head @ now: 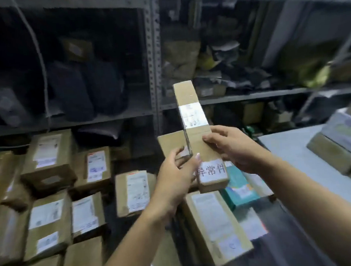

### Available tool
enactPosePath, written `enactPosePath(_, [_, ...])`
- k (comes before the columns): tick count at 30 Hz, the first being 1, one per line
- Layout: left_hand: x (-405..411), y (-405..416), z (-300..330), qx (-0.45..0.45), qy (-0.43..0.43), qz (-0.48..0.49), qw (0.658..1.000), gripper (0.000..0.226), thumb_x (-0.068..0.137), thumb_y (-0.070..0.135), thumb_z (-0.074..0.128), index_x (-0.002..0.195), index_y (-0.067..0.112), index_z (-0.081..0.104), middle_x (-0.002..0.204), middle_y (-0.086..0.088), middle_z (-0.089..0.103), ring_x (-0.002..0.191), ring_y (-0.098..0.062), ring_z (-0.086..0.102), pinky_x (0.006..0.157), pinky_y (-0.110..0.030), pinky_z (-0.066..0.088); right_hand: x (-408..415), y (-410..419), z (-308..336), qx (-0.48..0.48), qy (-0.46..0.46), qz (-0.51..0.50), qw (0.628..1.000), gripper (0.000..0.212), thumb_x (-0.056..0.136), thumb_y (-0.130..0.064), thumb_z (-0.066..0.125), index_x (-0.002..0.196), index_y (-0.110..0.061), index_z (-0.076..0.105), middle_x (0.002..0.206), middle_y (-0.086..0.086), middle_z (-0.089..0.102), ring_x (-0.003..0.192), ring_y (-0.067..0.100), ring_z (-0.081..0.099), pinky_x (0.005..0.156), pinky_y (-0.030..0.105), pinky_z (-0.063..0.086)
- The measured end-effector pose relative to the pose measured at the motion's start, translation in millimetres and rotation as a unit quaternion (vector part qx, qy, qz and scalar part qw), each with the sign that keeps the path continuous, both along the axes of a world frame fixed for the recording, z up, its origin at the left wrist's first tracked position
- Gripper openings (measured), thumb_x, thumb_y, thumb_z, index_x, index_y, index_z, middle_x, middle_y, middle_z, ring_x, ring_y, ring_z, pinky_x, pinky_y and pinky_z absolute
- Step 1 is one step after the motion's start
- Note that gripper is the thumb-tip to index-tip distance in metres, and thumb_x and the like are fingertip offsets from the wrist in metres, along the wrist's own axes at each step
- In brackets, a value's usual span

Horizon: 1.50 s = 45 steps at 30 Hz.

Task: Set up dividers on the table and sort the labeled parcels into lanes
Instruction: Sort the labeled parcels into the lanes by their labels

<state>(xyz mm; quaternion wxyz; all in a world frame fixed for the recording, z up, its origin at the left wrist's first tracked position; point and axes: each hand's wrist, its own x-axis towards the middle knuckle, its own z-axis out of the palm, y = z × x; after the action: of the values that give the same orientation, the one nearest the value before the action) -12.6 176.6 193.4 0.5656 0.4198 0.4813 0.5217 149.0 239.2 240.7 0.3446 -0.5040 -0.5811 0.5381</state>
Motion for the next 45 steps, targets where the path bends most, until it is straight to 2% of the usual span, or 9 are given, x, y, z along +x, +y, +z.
enactPosePath(4, [102.3, 9.3, -6.3, -0.029, 0.01, -0.104, 0.994, 0.049, 0.086, 0.027, 0.072, 0.128, 0.034, 0.048, 0.116, -0.001, 0.068, 0.1, -0.015, 0.07, 0.088, -0.039, 0.058, 111.7, -16.3, -9.9, -0.019, -0.021, -0.061, 0.998, 0.018, 0.098, -0.015, 0.057, 0.102, -0.025, 0.071, 0.102, 0.001, 0.076, 0.094, 0.018, 0.073, 0.075, 0.039, 0.062])
enactPosePath(10, [233.6, 2.6, -25.4, -0.079, -0.019, -0.19, 0.978, 0.052, 0.089, 0.008, 0.068, 0.115, 0.046, 0.044, 0.106, -0.006, 0.071, 0.09, -0.015, 0.073, 0.067, -0.022, 0.057, 246.9, -32.1, -40.3, -0.068, -0.045, -0.088, 0.993, 0.028, 0.099, -0.014, 0.054, 0.123, -0.021, 0.066, 0.116, 0.006, 0.072, 0.108, 0.029, 0.068, 0.093, 0.055, 0.054])
enactPosePath(15, [311.9, -14.1, -58.4, -0.111, -0.016, -0.209, 0.971, 0.06, 0.091, 0.0, 0.061, 0.139, 0.031, 0.042, 0.116, -0.012, 0.07, 0.1, -0.018, 0.07, 0.075, -0.023, 0.056, 317.5, -45.5, -79.1, -0.108, -0.096, -0.094, 0.985, 0.032, 0.098, -0.014, 0.053, 0.127, -0.018, 0.064, 0.116, 0.007, 0.071, 0.103, 0.029, 0.07, 0.093, 0.052, 0.055])
enactPosePath(22, [385.0, -36.9, -121.2, -0.167, 0.015, -0.193, 0.967, 0.069, 0.089, 0.002, 0.066, 0.145, 0.026, 0.034, 0.109, 0.006, 0.066, 0.093, -0.01, 0.071, 0.078, -0.025, 0.057, 371.1, -68.9, -132.9, -0.115, -0.2, -0.084, 0.969, 0.014, 0.073, -0.047, 0.068, 0.084, -0.039, 0.068, 0.088, -0.009, 0.075, 0.079, 0.008, 0.072, 0.073, 0.031, 0.059])
enactPosePath(29, [417.4, -61.8, -172.7, -0.196, 0.075, -0.189, 0.959, 0.068, 0.088, 0.007, 0.067, 0.14, 0.038, 0.038, 0.128, -0.001, 0.061, 0.118, -0.02, 0.06, 0.102, -0.041, 0.049, 392.6, -79.0, -188.8, -0.145, -0.307, -0.044, 0.94, 0.04, 0.069, -0.049, 0.056, 0.101, -0.028, 0.067, 0.089, -0.006, 0.07, 0.076, 0.009, 0.066, 0.057, 0.024, 0.045])
enactPosePath(31, [415.8, -59.6, -179.1, -0.197, 0.088, -0.184, 0.959, 0.064, 0.089, 0.002, 0.06, 0.132, 0.045, 0.044, 0.13, 0.007, 0.06, 0.116, -0.015, 0.06, 0.1, -0.033, 0.049, 397.0, -84.0, -204.4, -0.155, -0.309, -0.043, 0.938, 0.04, 0.068, -0.048, 0.058, 0.103, -0.03, 0.066, 0.092, -0.005, 0.071, 0.078, 0.009, 0.066, 0.06, 0.025, 0.049])
enactPosePath(35, [402.2, -39.9, -184.0, -0.247, 0.093, -0.106, 0.959, 0.061, 0.092, 0.0, 0.052, 0.147, 0.023, 0.037, 0.126, 0.0, 0.057, 0.083, -0.005, 0.061, 0.071, -0.02, 0.051, 398.6, -96.0, -238.3, -0.18, -0.312, -0.045, 0.932, 0.036, 0.071, -0.045, 0.061, 0.1, -0.024, 0.068, 0.093, -0.002, 0.071, 0.082, 0.014, 0.067, 0.07, 0.031, 0.055])
enactPosePath(39, [393.9, -27.9, -185.2, -0.238, 0.106, -0.058, 0.964, 0.055, 0.095, 0.009, 0.053, 0.147, 0.019, 0.038, 0.132, -0.01, 0.054, 0.106, -0.01, 0.057, 0.094, -0.028, 0.049, 391.7, -102.3, -267.6, -0.204, -0.312, -0.024, 0.928, 0.041, 0.074, -0.046, 0.061, 0.107, -0.022, 0.067, 0.098, 0.0, 0.071, 0.082, 0.016, 0.066, 0.068, 0.028, 0.05])
enactPosePath(45, [385.8, -18.2, -191.4, -0.24, 0.085, -0.009, 0.967, 0.047, 0.096, 0.012, 0.053, 0.141, 0.018, 0.043, 0.113, -0.001, 0.061, 0.098, -0.008, 0.059, 0.078, -0.02, 0.047, 381.8, -100.1, -300.6, -0.203, -0.311, -0.007, 0.928, 0.044, 0.074, -0.039, 0.065, 0.111, -0.016, 0.063, 0.106, 0.004, 0.068, 0.093, 0.022, 0.065, 0.074, 0.028, 0.05])
